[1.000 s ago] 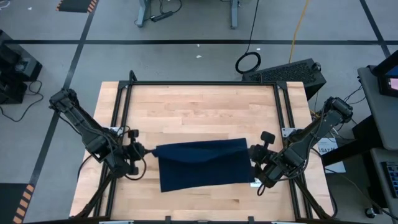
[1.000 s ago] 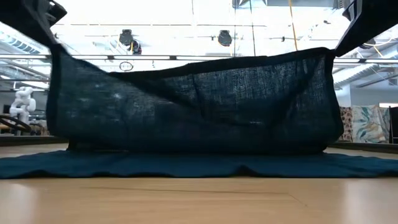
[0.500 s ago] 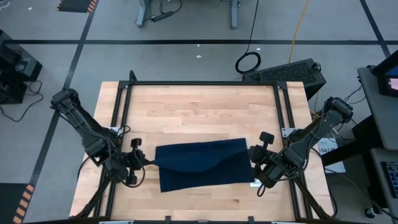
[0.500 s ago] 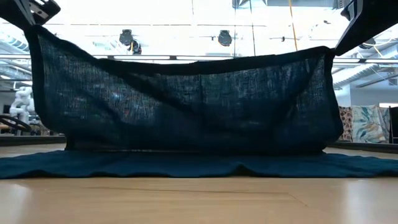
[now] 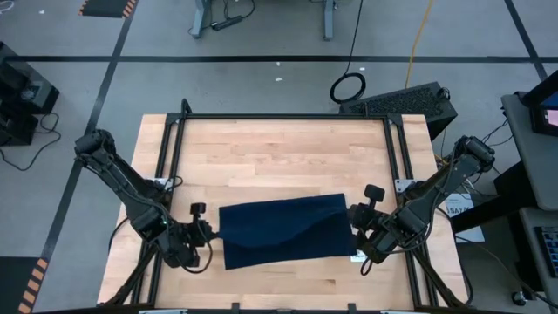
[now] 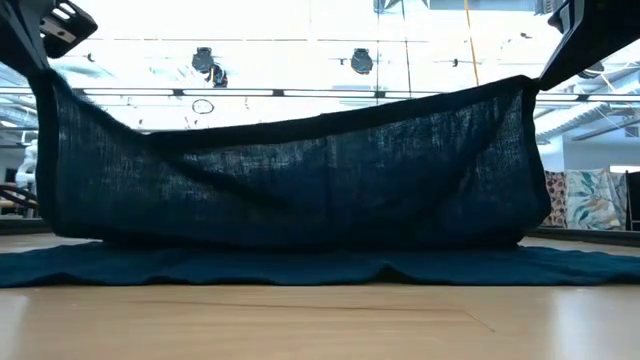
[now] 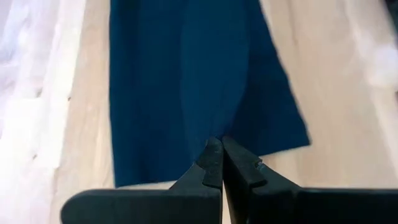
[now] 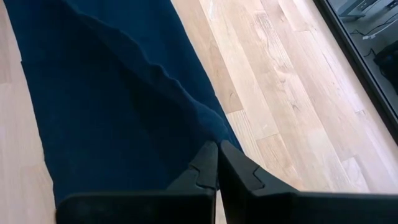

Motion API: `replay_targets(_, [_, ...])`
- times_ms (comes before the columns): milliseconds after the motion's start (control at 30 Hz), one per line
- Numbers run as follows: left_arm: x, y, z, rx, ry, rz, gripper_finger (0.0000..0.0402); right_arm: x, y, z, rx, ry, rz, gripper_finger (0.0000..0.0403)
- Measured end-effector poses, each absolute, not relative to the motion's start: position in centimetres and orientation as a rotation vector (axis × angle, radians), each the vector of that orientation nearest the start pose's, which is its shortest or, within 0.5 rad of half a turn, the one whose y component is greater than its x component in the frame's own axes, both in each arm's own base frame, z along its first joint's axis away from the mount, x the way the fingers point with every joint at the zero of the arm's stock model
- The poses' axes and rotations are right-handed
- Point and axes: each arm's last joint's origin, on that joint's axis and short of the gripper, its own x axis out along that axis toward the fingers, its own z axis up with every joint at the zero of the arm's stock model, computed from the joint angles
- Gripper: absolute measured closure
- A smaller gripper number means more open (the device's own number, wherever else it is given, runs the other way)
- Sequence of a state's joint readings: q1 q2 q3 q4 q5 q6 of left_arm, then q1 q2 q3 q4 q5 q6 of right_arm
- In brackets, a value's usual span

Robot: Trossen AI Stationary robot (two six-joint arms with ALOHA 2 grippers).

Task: Roll towel into tight, uniform cylinder
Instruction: Roll the blue cloth napkin

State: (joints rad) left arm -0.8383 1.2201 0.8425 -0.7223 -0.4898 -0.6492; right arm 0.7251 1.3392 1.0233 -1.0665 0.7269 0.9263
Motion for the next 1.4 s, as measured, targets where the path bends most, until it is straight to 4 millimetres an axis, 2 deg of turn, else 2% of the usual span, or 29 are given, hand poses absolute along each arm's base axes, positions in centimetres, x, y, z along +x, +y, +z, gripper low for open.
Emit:
replay_targets(467, [15.9,-15.4,23.9,0.066,0.831,0.014,0.0400,17.8,13.2,25.4,-0.120,0.917,-0.460,0.0403])
replay_targets(800, [15.9,-15.6,24.0,0.022,0.842,-0.004,0.0400,16.5,12.1,27.3,-0.053,0.874,-0.440,0.0403])
replay_targets(1100, [15.6,-16.1,24.0,0.018,0.840,-0.035,0.0400,17.1,12.8,27.4,0.025,0.865,-0.357,0.0403])
replay_targets(1400, [15.8,-16.3,23.7,0.004,0.849,-0.023,0.0400,17.2,12.9,27.5,0.026,0.867,-0.331,0.0403])
